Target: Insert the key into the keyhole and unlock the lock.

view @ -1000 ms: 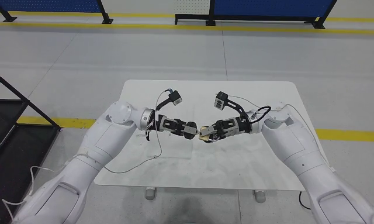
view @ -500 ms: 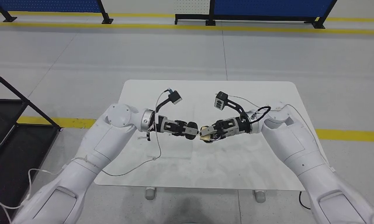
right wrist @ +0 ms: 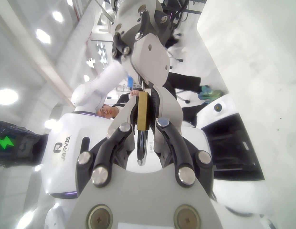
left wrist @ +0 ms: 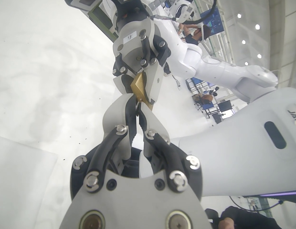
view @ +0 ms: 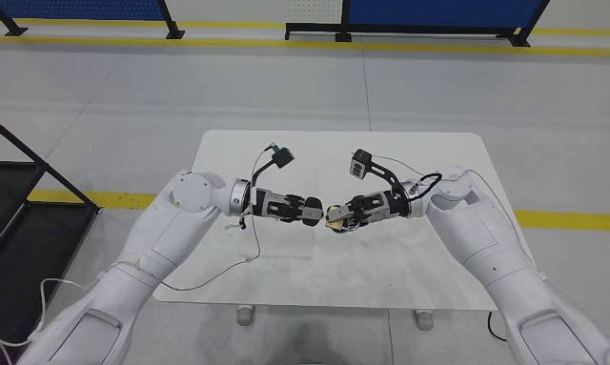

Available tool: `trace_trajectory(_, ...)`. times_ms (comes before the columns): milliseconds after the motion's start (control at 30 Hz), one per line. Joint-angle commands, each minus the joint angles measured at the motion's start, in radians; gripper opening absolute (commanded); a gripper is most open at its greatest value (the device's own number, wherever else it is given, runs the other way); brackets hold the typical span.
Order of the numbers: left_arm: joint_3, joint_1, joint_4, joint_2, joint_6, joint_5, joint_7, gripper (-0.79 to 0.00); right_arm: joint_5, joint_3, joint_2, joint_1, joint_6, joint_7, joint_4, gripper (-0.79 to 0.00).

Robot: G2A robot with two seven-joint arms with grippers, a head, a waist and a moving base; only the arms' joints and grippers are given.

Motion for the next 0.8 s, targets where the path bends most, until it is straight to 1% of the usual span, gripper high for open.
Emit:
trace_trajectory(0, 0.000, 0.001, -0.005, 0.003, -0.007, 0.009, 0.007, -0.785, 0.000, 0.000, 0.000, 0.000, 0.000, 0.000, 0.000, -0.785)
trace_trajectory(767, 0.013, 0.032, -0.071, 0.042, -0.167, 0.171, 0.167, -0.785, 0.000, 0.000, 0.000, 0.000, 0.000, 0.000, 0.000, -0.785)
